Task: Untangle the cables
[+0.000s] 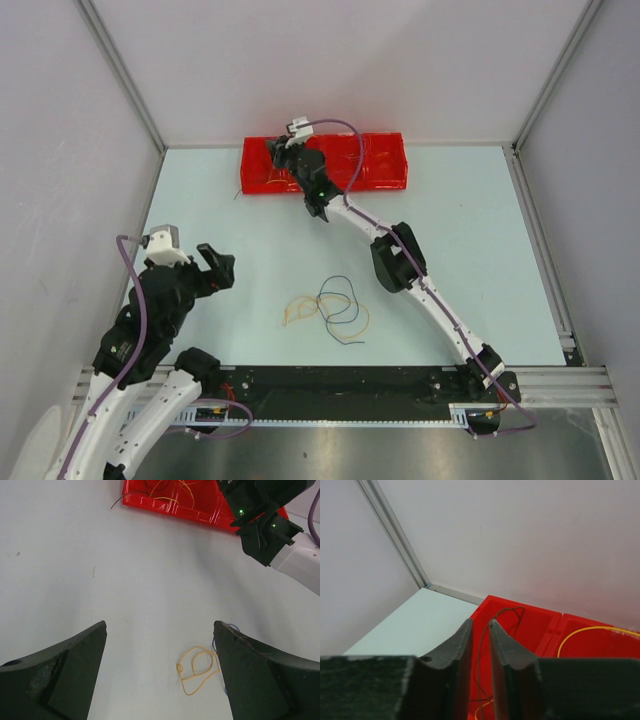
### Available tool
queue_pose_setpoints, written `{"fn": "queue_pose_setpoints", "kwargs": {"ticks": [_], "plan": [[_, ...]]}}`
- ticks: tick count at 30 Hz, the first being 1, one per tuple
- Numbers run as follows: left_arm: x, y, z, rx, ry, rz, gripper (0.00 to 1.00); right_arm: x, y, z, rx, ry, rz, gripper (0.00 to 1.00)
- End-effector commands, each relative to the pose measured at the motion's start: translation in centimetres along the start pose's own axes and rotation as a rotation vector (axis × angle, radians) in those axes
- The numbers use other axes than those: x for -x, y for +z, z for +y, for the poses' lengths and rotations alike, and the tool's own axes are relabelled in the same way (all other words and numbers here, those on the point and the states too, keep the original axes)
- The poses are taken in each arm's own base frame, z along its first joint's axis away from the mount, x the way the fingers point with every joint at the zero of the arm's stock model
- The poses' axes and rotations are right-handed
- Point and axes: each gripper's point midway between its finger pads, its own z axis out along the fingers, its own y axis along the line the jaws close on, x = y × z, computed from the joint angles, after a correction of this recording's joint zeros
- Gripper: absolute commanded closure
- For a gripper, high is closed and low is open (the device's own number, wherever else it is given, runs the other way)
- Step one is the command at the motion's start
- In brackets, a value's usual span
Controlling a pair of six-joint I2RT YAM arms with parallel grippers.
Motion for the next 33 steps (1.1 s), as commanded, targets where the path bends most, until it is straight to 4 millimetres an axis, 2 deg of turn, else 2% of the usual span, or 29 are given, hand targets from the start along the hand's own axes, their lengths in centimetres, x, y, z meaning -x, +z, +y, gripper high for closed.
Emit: {"fn": "queue_pose_setpoints", "kwargs": {"ticks": [1,2,5,6,8,12,13,14,16,17,18,19,20,21,22,23,24,25,26,27,28,29,30,32,33], "plan": [[0.6,0.0,-0.3,-0.018,-0.005,-0.031,0.07,1.6,0.2,0.5,-0.017,0.012,-0.047,0.71],[0.6,0.0,-0.2,-0.016,-0.005,-0.031,0.07,2.1,0.3,0.8,-0.014,0.010,-0.055,0.63],[0.6,0.0,-0.3,-0.018,-0.004,-0.028,0.07,4.4,0.4,1.6,-0.003,0.010,-0.098,0.49],[0.6,0.0,-0.3,-0.017,-0.005,-0.030,0.07,5.9,0.5,2.2,0.006,0.013,-0.119,0.48],[0.6,0.0,-0.2,-0.014,-0.004,-0.028,0.08,6.9,0.4,2.5,0.010,0.015,-0.129,0.44],[0.6,0.0,-0.2,-0.010,-0.005,-0.027,0.08,10.6,-0.3,3.4,0.013,0.026,-0.163,0.41],[0.6,0.1,-0.1,-0.008,-0.005,-0.026,0.08,13.8,-0.8,4.1,0.020,0.033,-0.200,0.40],[0.6,0.1,-0.1,-0.008,-0.005,-0.026,0.08,12.2,-1.4,3.6,0.004,0.032,-0.154,0.39],[0.5,0.2,-0.2,-0.009,-0.003,-0.020,0.08,14.0,-2.6,3.7,0.003,0.048,-0.165,0.40],[0.5,0.2,-0.3,-0.009,-0.001,-0.021,0.08,13.5,-4.6,3.1,-0.016,0.048,-0.122,0.39],[0.4,0.3,-0.2,-0.009,0.000,-0.016,0.08,15.9,-5.7,3.3,-0.017,0.069,-0.181,0.38],[0.2,0.5,-0.4,-0.011,0.005,-0.004,0.08,15.7,-7.1,3.0,-0.022,0.103,-0.176,0.36],[0.1,0.6,-0.4,-0.011,0.007,0.000,0.08,20.0,-9.0,3.7,-0.011,0.127,-0.237,0.34],[0.1,0.7,-0.5,-0.013,0.012,0.006,0.08,17.0,-11.0,2.2,-0.051,0.137,-0.179,0.34],[-0.1,0.9,-0.6,-0.018,0.013,0.013,0.07,17.1,-12.1,2.1,-0.059,0.171,-0.170,0.34],[-0.3,1.1,-0.8,-0.023,0.018,0.028,0.08,19.0,-13.5,2.0,-0.071,0.192,-0.157,0.34],[-0.6,1.3,-0.9,-0.027,0.024,0.040,0.07,17.3,-14.5,1.4,-0.097,0.201,-0.088,0.34],[-0.8,1.5,-1.1,-0.035,0.028,0.052,0.08,17.1,-15.1,1.2,-0.113,0.212,-0.043,0.34],[-1.3,1.9,-1.4,-0.044,0.034,0.078,0.08,15.1,-16.0,0.6,-0.152,0.229,0.068,0.35],[-1.6,2.1,-1.6,-0.051,0.037,0.093,0.09,16.0,-16.7,0.8,-0.150,0.233,0.094,0.37],[-1.8,2.3,-1.7,-0.054,0.043,0.107,0.10,15.5,-17.4,0.7,-0.160,0.238,0.135,0.37],[-2.4,2.6,-2.0,-0.060,0.049,0.139,0.11,14.0,-18.5,0.6,-0.176,0.228,0.215,0.38],[-2.7,2.8,-2.1,-0.062,0.048,0.153,0.11,14.9,-19.2,1.0,-0.168,0.225,0.225,0.39],[-3.3,3.1,-2.5,-0.071,0.030,0.179,0.12,12.8,-21.3,0.4,-0.207,0.201,0.330,0.39],[-4.2,3.5,-3.2,-0.100,0.002,0.211,0.14,12.4,-22.0,0.1,-0.230,0.192,0.359,0.39]]}}
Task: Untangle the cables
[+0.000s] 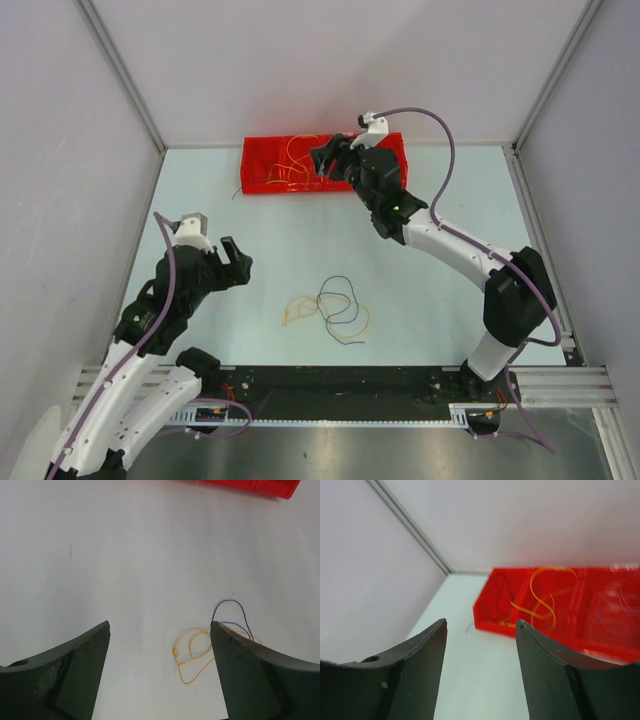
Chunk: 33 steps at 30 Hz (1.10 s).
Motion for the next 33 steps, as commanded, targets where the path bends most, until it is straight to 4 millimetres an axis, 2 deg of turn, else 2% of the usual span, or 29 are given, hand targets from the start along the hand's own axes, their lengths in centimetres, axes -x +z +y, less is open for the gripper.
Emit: {"fn": "queue_pose_setpoints", "kwargs": {"ticks": [1,3,4,5,11,12,14,15,19,22,25,26,30,31,32,33], "plan": [[-1.5,1.3,-2.4,-0.108,-0.050,0.064,0.16,-5.4,-4.4,-3.4,-0.150,-0.026,0.266,0.39],[-3.2,2.4,-3.3,-0.138,-0.091,0.104,0.19,-7.0,-6.3,-5.2,-0.222,-0.030,0.349,0.39],[-4.1,2.6,-4.1,-0.162,-0.089,0.123,0.19,-6.5,-7.1,-5.2,-0.228,-0.023,0.356,0.39],[-4.9,3.0,-4.3,-0.161,-0.090,0.138,0.20,-7.9,-8.4,-6.2,-0.263,-0.029,0.411,0.38],[-10.9,4.6,-6.9,-0.184,-0.020,0.268,0.25,-10.2,-13.3,-8.7,-0.367,-0.002,0.547,0.38],[-11.6,4.8,-7.1,-0.184,-0.012,0.287,0.26,-11.3,-14.2,-9.4,-0.388,-0.004,0.576,0.38],[-13.1,5.2,-7.9,-0.202,0.015,0.318,0.29,-12.1,-15.5,-9.3,-0.383,0.015,0.606,0.38],[-13.7,5.1,-8.3,-0.213,0.022,0.332,0.30,-13.2,-16.5,-9.7,-0.386,0.019,0.635,0.38],[-15.2,5.4,-9.0,-0.218,0.045,0.367,0.35,-15.5,-18.8,-9.1,-0.337,0.046,0.714,0.39],[-15.9,5.5,-9.3,-0.216,0.053,0.388,0.44,-17.1,-20.4,-8.3,-0.314,0.031,0.768,0.40],[-16.7,5.7,-9.4,-0.208,0.063,0.408,0.56,-18.5,-21.4,-7.8,-0.303,0.005,0.804,0.40],[-16.9,5.8,-9.3,-0.205,0.067,0.414,0.65,-18.6,-21.4,-7.9,-0.303,-0.001,0.807,0.40],[-17.1,5.9,-9.0,-0.177,0.086,0.433,0.76,-19.0,-21.6,-8.1,-0.309,-0.008,0.813,0.40],[-17.1,5.8,-8.9,-0.176,0.089,0.435,0.81,-18.8,-21.4,-8.0,-0.306,-0.010,0.804,0.40],[-16.9,5.8,-9.0,-0.181,0.092,0.428,0.92,-18.9,-21.4,-8.1,-0.306,-0.012,0.803,0.39],[-16.6,5.6,-9.1,-0.186,0.092,0.425,0.99,-18.8,-21.4,-8.0,-0.301,-0.013,0.799,0.40]]}}
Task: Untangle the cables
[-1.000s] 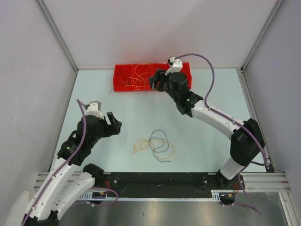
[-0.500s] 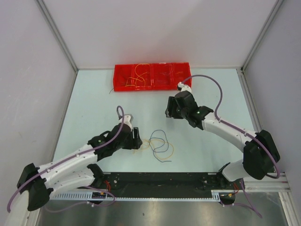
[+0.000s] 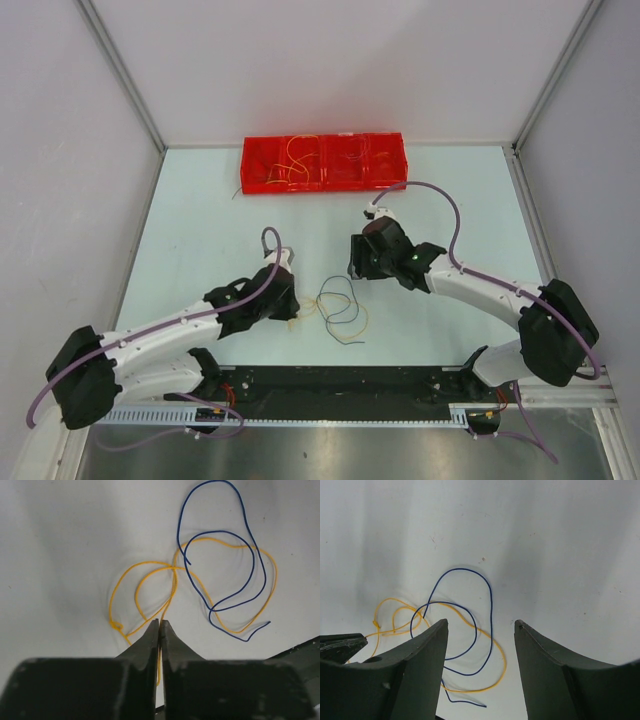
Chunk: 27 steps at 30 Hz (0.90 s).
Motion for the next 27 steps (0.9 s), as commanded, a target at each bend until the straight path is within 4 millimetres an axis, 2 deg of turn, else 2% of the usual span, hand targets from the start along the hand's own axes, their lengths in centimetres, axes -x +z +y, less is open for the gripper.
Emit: {"fn": "queue_pose_setpoints", "kwargs": {"ticks": [1,4,7,10,11,13,14,16,17,19,20,21,22,24,27], "plan": [[1.7,-0.8,-0.8,-0.011,-0.005,-0.051,1.00,1.1,-0.5,0.4,0.020,0.005,-0.046,0.40],[3.2,-1.9,-0.9,0.009,0.015,-0.081,1.00,1.3,-0.5,0.7,0.032,0.002,-0.050,0.40],[5.7,-3.6,-1.8,0.003,0.034,-0.137,1.00,1.3,-0.4,0.7,0.034,0.000,-0.051,0.40],[9.2,-6.3,-3.0,0.007,0.064,-0.202,1.00,1.4,-0.5,0.6,0.033,-0.001,-0.054,0.40],[11.8,-8.2,-3.6,0.019,0.080,-0.255,1.00,1.4,-0.4,0.6,0.029,-0.001,-0.056,0.40],[14.5,-10.6,-4.3,0.024,0.097,-0.312,1.00,1.9,-0.7,0.6,0.030,0.000,-0.073,0.40],[17.9,-13.7,-5.5,0.008,0.102,-0.402,1.00,2.0,-0.7,0.5,0.030,0.002,-0.076,0.40],[20.3,-16.6,-5.8,0.024,0.122,-0.456,1.00,2.5,-1.0,0.6,0.040,0.001,-0.095,0.40],[23.3,-20.3,-6.5,0.006,0.117,-0.549,1.00,2.9,-1.2,0.4,0.039,0.004,-0.104,0.40],[25.2,-23.1,-7.2,-0.008,0.125,-0.602,1.00,3.4,-1.6,0.6,0.058,0.007,-0.120,0.40],[26.7,-25.6,-7.7,-0.042,0.126,-0.660,1.00,3.7,-1.8,0.6,0.067,0.005,-0.126,0.40],[27.2,-26.6,-8.2,-0.072,0.128,-0.683,0.99,4.1,-2.0,0.6,0.076,0.000,-0.138,0.40],[27.4,-27.1,-8.4,-0.084,0.129,-0.697,1.00,4.5,-2.6,1.0,0.101,-0.006,-0.151,0.40],[27.3,-26.8,-8.3,-0.085,0.135,-0.700,1.00,5.3,-3.3,1.2,0.123,-0.025,-0.179,0.39],[26.0,-24.5,-7.5,-0.060,0.124,-0.679,1.00,6.8,-4.9,1.6,0.171,-0.038,-0.234,0.39]]}}
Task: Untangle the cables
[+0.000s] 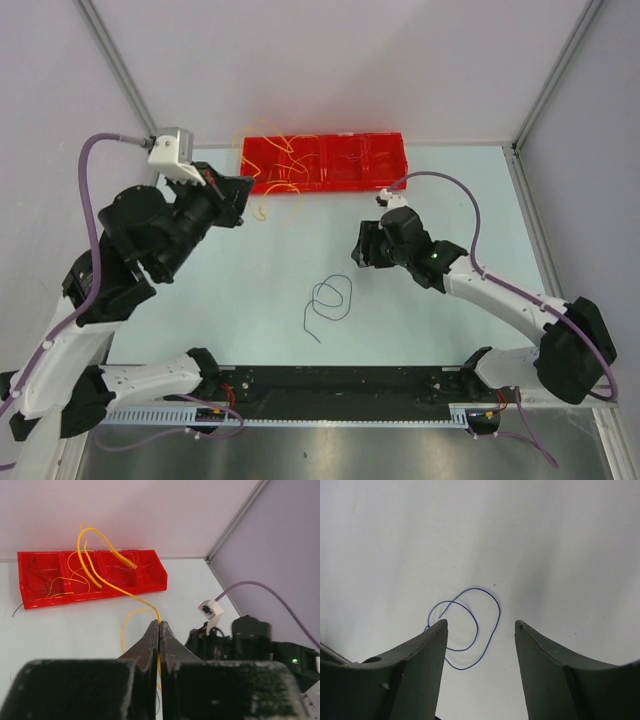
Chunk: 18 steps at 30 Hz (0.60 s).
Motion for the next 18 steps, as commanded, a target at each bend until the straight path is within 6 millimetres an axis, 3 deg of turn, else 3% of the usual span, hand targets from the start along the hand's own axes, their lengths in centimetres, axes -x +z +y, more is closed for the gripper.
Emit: {"fn": "queue_pose_setpoints", "kwargs": {"ticks": [1,3,6,7,8,16,18], "plan": [[-6.1,2.0,2.2,0.081,0.095,0.115,1.00,4.1,-2.7,1.7,0.117,-0.044,-0.141,0.39],[-7.4,2.3,2.7,0.088,0.081,0.131,1.00,4.6,-3.6,2.6,0.195,-0.047,-0.150,0.39],[-9.7,2.8,2.4,0.041,0.046,0.167,1.00,5.9,-4.9,2.5,0.251,-0.039,-0.194,0.38],[-11.2,3.0,2.2,0.015,0.043,0.203,1.00,6.3,-5.2,2.1,0.256,-0.035,-0.205,0.38],[-11.4,3.2,2.0,0.000,0.034,0.196,1.00,6.6,-5.6,2.3,0.273,-0.041,-0.217,0.37],[-16.4,4.9,2.5,-0.004,0.059,0.308,1.00,5.6,-7.8,5.7,0.531,-0.123,-0.205,0.36],[-17.6,5.4,2.2,-0.030,0.056,0.335,1.00,6.2,-8.8,6.9,0.619,-0.144,-0.248,0.36]]}}
